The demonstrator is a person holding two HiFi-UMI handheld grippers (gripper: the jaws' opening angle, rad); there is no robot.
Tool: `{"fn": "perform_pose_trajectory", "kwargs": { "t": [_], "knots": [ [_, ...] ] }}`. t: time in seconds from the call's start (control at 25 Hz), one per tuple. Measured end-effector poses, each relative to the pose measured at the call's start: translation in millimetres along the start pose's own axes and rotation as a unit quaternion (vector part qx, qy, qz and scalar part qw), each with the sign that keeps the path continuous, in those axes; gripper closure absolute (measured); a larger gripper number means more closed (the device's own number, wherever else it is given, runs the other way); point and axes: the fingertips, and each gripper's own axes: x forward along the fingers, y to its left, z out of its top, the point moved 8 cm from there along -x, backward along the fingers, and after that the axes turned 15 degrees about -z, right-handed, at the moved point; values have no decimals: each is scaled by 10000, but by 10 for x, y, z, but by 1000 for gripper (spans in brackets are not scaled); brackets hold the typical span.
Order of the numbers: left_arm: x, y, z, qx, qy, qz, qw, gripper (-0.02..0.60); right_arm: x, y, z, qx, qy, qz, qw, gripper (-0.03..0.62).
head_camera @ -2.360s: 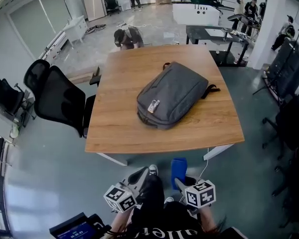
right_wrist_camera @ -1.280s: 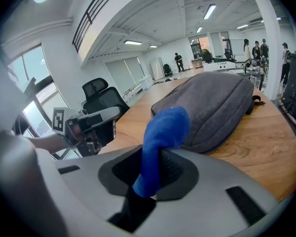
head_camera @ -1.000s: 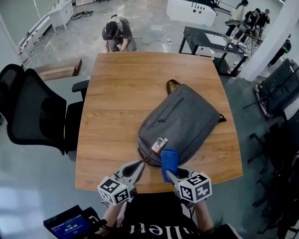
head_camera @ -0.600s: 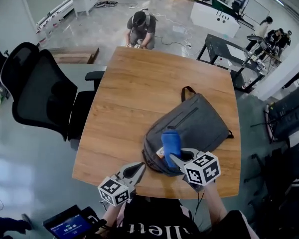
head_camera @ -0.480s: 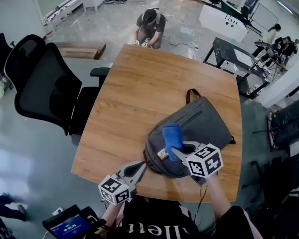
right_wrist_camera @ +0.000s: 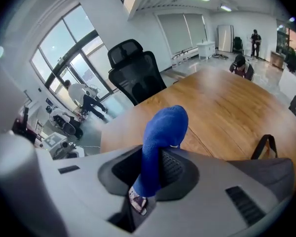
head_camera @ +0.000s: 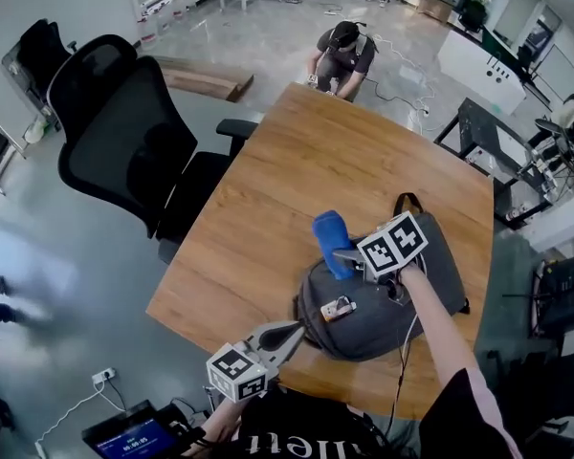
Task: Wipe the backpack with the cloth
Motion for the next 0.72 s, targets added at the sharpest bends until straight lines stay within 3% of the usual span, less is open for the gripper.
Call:
{"fn": "perform_pose_trajectory", "kwargs": {
  "t": [0.16, 0.44, 0.72],
  "knots": [
    [-36, 27, -20, -51, -89, 212, 9997, 584, 416, -64, 235, 238, 647, 513, 9963, 516],
    [-151, 185, 40, -52, -294, 451, 9985, 583, 895, -135, 315, 880, 1638, 920, 9782, 516],
    [-308, 226, 60, -61, -294, 684, 9972, 583, 924, -219, 200, 792, 2035, 761, 9729, 516]
  ]
}}
